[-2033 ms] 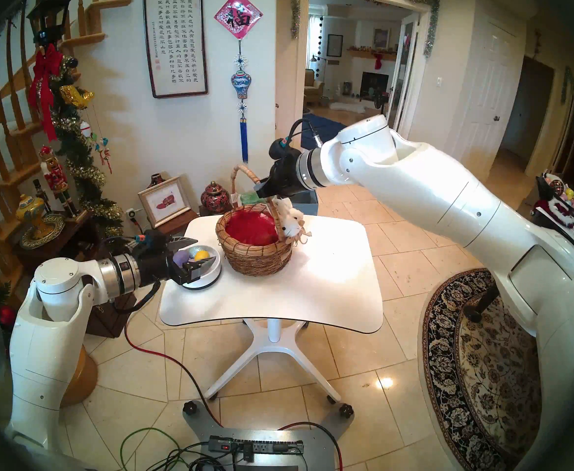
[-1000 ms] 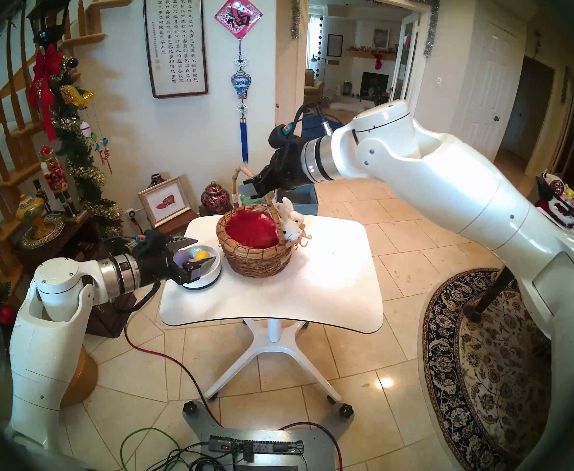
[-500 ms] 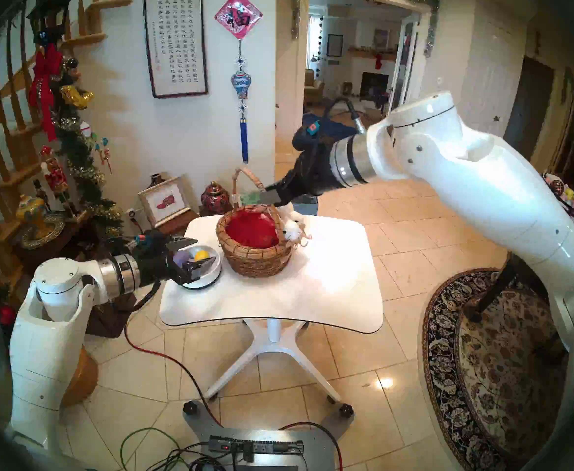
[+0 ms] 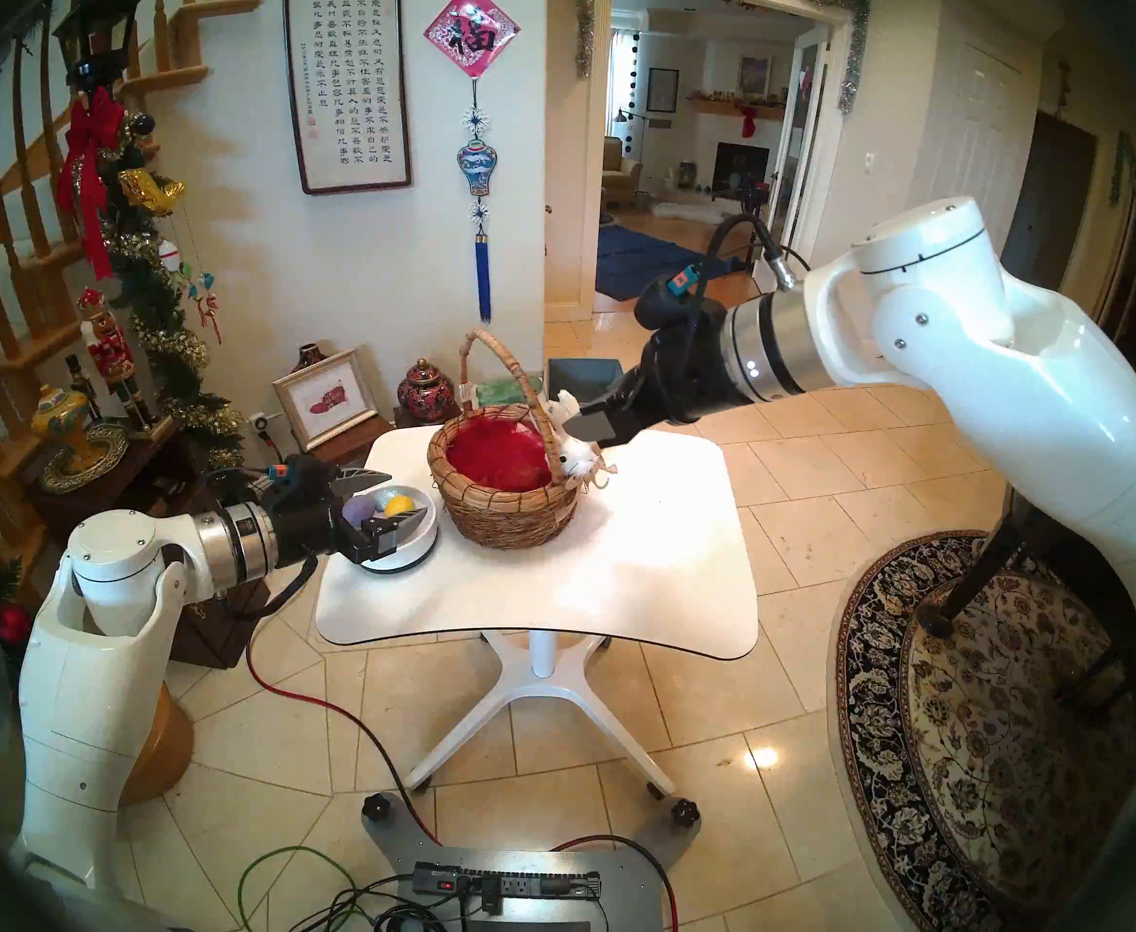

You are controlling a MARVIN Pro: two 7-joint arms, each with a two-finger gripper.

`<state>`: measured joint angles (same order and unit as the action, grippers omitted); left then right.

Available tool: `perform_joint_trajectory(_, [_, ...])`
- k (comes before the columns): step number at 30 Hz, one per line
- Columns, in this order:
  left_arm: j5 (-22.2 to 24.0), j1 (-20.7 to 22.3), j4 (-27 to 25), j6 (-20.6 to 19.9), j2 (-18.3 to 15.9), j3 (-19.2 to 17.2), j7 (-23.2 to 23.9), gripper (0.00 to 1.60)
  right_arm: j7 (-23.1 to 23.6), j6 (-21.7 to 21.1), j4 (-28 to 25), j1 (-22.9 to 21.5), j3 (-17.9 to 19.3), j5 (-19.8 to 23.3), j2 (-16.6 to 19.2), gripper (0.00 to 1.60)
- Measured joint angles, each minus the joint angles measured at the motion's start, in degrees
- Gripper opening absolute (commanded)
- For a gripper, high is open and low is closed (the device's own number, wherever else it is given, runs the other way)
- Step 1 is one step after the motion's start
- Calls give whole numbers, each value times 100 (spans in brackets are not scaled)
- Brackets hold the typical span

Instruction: Put easter egg into basket

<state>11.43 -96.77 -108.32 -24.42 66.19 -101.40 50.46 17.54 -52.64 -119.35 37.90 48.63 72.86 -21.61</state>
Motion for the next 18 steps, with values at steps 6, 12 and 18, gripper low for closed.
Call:
perform_joint_trajectory(6, [0, 0, 0, 0, 0, 0, 0, 160, 285, 396, -221, 456, 331, -84, 428, 160])
perform_joint_trajectory(12, [0, 0, 0, 0, 0, 0, 0, 160, 466, 864, -327, 821, 573, -182, 747, 160])
perform_joint_trajectory(18, [0, 0, 0, 0, 0, 0, 0, 160, 556, 1304, -371, 1243, 843, -260, 1000, 160])
